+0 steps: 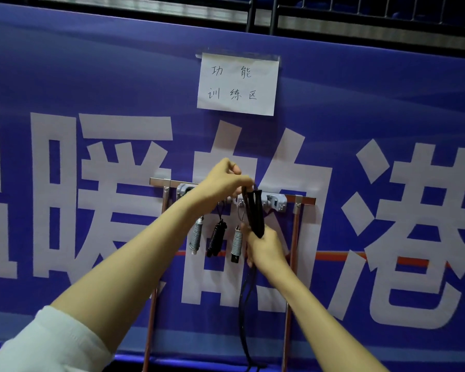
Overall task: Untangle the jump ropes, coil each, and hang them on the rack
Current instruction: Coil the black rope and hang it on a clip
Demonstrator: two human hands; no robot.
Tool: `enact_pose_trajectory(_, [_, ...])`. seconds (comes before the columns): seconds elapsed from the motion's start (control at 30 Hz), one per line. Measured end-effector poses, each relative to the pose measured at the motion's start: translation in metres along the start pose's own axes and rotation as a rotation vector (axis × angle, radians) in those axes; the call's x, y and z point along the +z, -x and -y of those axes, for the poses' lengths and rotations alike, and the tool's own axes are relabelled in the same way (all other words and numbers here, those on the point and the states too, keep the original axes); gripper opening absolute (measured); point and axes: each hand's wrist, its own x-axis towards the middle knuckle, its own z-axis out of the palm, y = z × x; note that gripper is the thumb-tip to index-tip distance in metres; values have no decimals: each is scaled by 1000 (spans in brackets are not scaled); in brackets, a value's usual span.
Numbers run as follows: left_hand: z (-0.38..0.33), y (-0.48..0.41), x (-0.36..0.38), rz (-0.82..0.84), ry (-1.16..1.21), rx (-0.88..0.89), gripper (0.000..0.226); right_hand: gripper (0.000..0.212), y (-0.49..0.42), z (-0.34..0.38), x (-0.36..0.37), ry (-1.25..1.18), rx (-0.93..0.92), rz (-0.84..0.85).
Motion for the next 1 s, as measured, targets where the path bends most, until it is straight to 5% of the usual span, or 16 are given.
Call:
enact_pose_trajectory(0.2, [35,13,14,133,160,17,30,28,-1,12,4,-348,170,6])
enact_pose_trajectory(0.4, [52,14,24,-65,129,143,11,24,3,14,0,-288,127,128])
enact_pose_trajectory(0.57, [50,17,31,-159,192,107,21,24,3,21,-2,-290,125,161])
enact_pose_trajectory(0.73, [42,18,15,223,197,-65,20,34,9,20,-15,-260,132,371])
enact_pose_trajectory(0.9, [32,20,16,185,294,-7,13,31,11,31,-18,-406,102,449])
enact_pose_trajectory(1.0, [22,20,6,223,260,0,15,23,11,27,-22,-123,-49,399])
